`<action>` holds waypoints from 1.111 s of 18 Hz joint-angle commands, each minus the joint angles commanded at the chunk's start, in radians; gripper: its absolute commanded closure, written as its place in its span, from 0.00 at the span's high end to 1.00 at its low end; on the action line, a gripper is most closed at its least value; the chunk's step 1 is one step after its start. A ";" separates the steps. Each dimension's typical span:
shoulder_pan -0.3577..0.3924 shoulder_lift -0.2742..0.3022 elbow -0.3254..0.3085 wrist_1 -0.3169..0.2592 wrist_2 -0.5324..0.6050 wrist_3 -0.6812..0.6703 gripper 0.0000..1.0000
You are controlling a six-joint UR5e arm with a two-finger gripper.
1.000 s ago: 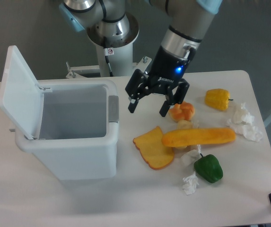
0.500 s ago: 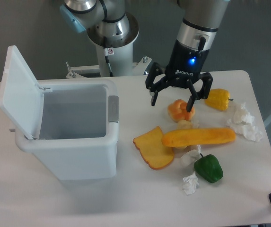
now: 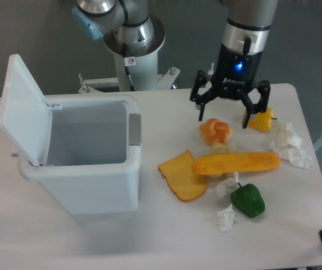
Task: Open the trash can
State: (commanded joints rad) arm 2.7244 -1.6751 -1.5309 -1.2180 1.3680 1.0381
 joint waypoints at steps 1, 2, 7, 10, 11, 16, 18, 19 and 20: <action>-0.003 0.002 -0.003 -0.002 0.019 0.028 1.00; -0.003 0.002 -0.005 -0.002 0.026 0.051 1.00; -0.003 0.009 -0.018 -0.002 0.082 0.187 1.00; 0.000 0.015 -0.026 0.000 0.085 0.204 1.00; 0.000 0.015 -0.028 0.000 0.085 0.206 1.00; 0.003 0.015 -0.028 0.005 0.085 0.206 1.00; 0.003 0.015 -0.029 0.005 0.085 0.206 1.00; 0.003 0.015 -0.029 0.005 0.085 0.207 1.00; 0.005 0.015 -0.034 0.006 0.085 0.207 1.00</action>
State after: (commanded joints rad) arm 2.7289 -1.6598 -1.5646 -1.2119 1.4527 1.2456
